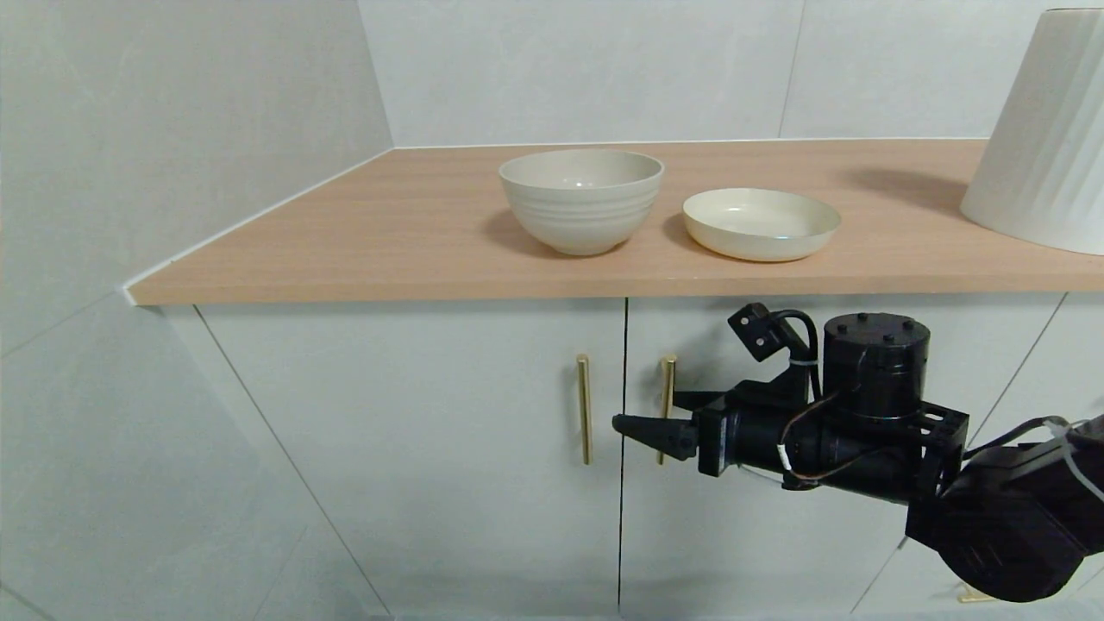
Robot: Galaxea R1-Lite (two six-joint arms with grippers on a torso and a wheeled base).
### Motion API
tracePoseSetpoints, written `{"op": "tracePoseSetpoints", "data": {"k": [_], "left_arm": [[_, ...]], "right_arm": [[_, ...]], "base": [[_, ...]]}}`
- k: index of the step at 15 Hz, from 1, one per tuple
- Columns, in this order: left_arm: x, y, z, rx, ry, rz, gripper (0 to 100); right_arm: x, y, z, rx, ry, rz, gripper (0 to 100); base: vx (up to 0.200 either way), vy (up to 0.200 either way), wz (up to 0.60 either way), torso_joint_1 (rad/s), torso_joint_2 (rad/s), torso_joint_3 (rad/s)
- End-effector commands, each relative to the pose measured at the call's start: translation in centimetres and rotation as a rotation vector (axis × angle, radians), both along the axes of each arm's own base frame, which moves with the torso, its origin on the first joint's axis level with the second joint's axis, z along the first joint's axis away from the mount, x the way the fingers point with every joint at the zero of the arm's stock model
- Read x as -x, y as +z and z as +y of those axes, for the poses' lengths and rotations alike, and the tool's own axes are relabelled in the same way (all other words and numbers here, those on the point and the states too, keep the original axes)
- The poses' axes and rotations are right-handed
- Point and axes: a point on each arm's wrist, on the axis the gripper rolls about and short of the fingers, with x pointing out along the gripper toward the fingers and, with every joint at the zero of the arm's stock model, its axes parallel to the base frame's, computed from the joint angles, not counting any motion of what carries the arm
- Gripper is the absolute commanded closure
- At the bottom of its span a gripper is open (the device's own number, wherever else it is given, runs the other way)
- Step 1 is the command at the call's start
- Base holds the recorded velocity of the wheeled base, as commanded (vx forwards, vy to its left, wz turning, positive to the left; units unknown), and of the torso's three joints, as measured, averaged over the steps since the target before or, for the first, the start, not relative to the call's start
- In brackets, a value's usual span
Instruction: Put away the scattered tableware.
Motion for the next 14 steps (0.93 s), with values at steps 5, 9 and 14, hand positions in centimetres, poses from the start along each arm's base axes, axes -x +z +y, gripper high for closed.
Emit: {"op": "tracePoseSetpoints", "data": {"k": [5, 9, 14], "left_arm": [[0.0, 0.0, 0.0, 0.0, 0.001, 0.0, 0], [0.0, 0.0, 0.0, 0.0, 0.001, 0.0, 0], [0.0, 0.0, 0.0, 0.0, 0.001, 0.0, 0]], "right_arm": [[0.29, -0.44, 0.57, -0.013, 0.014, 0.03, 0], [0.65, -0.24, 0.87, -0.028, 0.026, 0.043, 0], [0.9, -0.12, 0.76, -0.058, 0.032, 0.02, 0]], "base": [[0.0, 0.0, 0.0, 0.0, 0.0, 0.0], [0.0, 0.0, 0.0, 0.0, 0.0, 0.0], [0.0, 0.0, 0.0, 0.0, 0.0, 0.0]]}}
